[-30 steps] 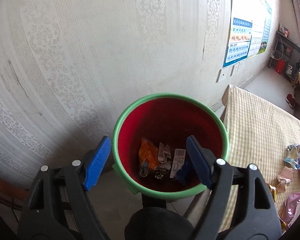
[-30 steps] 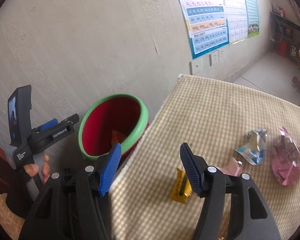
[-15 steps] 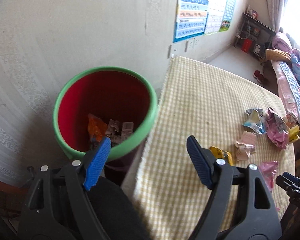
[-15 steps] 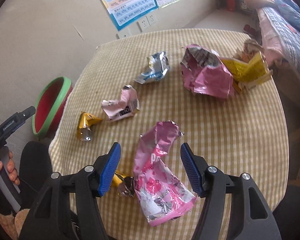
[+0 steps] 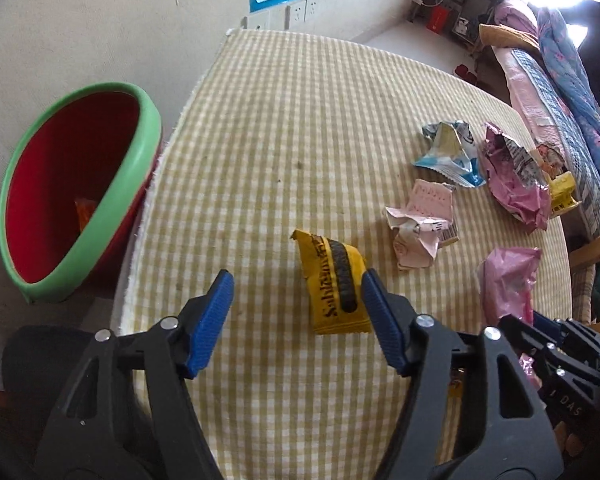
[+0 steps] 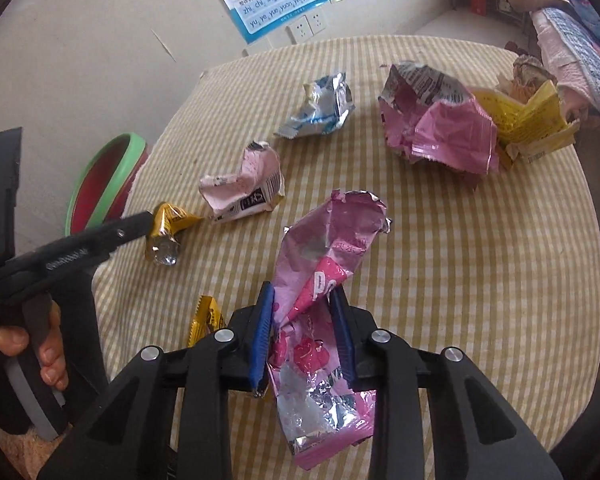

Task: Collect trash
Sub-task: 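Grasp the yellow wrapper with the left gripper while the right grasps the pink foil bag, then carry the yellow wrapper and pink foil bag over the bin with both grippers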

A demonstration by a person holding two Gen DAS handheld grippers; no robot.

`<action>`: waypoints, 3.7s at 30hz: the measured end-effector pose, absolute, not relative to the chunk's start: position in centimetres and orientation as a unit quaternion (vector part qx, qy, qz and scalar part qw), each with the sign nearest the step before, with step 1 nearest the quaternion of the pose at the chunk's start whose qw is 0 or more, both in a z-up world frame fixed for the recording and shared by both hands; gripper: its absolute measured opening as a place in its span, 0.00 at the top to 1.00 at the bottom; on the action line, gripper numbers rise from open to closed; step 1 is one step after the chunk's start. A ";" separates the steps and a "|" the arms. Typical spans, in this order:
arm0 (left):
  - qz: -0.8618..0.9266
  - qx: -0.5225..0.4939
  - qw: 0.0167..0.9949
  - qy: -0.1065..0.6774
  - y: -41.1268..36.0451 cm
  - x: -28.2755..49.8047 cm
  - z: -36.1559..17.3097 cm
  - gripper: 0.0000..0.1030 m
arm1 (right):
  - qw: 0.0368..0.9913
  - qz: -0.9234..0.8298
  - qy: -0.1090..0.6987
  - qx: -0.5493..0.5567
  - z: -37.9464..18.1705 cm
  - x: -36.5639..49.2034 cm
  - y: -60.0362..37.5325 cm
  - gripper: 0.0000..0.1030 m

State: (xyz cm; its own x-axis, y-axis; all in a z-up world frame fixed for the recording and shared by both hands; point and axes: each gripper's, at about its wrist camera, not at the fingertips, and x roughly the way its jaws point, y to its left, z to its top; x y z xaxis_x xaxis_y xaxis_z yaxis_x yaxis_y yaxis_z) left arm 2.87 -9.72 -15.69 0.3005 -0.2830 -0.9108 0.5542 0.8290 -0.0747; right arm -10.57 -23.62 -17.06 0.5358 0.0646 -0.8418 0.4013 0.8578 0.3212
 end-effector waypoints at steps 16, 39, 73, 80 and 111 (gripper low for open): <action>-0.249 0.106 0.811 0.519 -7.8 3.0 -15.1 0.74 | 0.855 -0.097 0.442 0.253 -15.7 -10.8 -23.4 0.73; -0.215 0.094 0.844 0.482 -5.6 4.0 -13.1 0.74 | 0.870 -0.084 0.430 0.226 -13.8 -8.9 -21.2 0.72; -0.179 0.092 0.886 0.418 -2.3 5.0 -9.4 0.74 | 0.889 -0.052 0.416 0.183 -11.1 -5.2 -17.6 0.72; -0.175 0.088 0.886 0.420 -1.9 5.3 -9.4 0.74 | 0.890 -0.044 0.418 0.176 -11.0 -4.4 -16.9 0.72; -0.134 0.063 0.901 0.407 1.8 7.5 -8.6 0.74 | 0.896 -0.009 0.417 0.151 -9.5 -0.2 -13.8 0.72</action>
State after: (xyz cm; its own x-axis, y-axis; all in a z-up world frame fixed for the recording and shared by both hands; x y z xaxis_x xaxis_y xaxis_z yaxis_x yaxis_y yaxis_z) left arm 7.53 1.84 -8.56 0.6330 -0.1897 -0.7506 0.2923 0.9563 0.0049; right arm -0.24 -13.81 -9.51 0.6515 0.1099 -0.7506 0.1428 0.9540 0.2636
